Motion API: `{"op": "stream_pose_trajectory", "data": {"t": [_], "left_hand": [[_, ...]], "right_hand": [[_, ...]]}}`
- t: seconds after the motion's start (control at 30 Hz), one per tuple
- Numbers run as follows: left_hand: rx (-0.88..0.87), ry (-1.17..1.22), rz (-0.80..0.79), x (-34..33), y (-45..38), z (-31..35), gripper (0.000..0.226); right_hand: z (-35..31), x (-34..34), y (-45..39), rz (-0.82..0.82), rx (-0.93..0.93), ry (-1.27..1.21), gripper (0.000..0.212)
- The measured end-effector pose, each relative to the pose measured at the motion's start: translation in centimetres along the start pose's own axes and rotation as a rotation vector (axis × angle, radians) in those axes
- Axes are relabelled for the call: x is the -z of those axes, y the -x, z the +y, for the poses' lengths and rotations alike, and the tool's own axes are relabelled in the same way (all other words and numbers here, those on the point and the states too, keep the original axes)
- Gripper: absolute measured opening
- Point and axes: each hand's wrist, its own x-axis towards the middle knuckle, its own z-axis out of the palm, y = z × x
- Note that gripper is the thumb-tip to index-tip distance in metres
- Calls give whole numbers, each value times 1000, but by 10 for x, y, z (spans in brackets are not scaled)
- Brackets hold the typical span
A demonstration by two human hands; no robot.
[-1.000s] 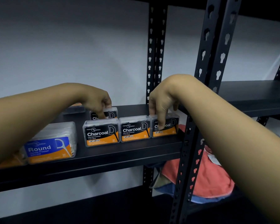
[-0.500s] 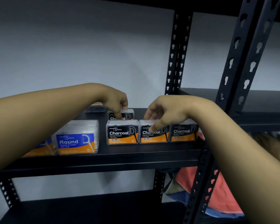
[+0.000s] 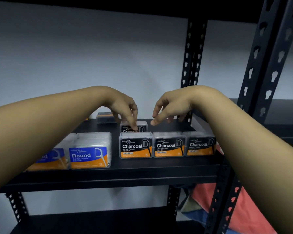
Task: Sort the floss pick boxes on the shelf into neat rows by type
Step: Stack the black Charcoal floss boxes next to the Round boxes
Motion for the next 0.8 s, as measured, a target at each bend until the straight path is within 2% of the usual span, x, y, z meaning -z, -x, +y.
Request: {"op": "stream_pose_trajectory", "data": {"t": [0.03, 0.1, 0.23, 0.33, 0.47, 0.53, 0.67, 0.8], "left_hand": [[11, 62, 10, 7, 4, -5, 56], [49, 121, 55, 21, 12, -19, 45], [209, 34, 122, 43, 29, -63, 27], [356, 81, 63, 53, 44, -100, 22], [529, 78, -41, 52, 57, -149, 30], [553, 65, -36, 51, 59, -169, 31], [546, 38, 10, 58, 59, -197, 27], [508, -46, 47, 68, 53, -211, 23]], "right_hand": [[-3, 5, -8, -1, -18, 8, 46], [-10, 13, -26, 10, -43, 15, 44], [-29, 17, -69, 25, -66, 43, 39], [-37, 9, -103, -45, -122, 114, 33], [-40, 0, -137, -139, -191, 127, 21], [-46, -1, -149, -146, -199, 129, 17], [-63, -3, -169, -149, -218, 168, 36], [-86, -1, -188, -129, -204, 179, 43]]}}
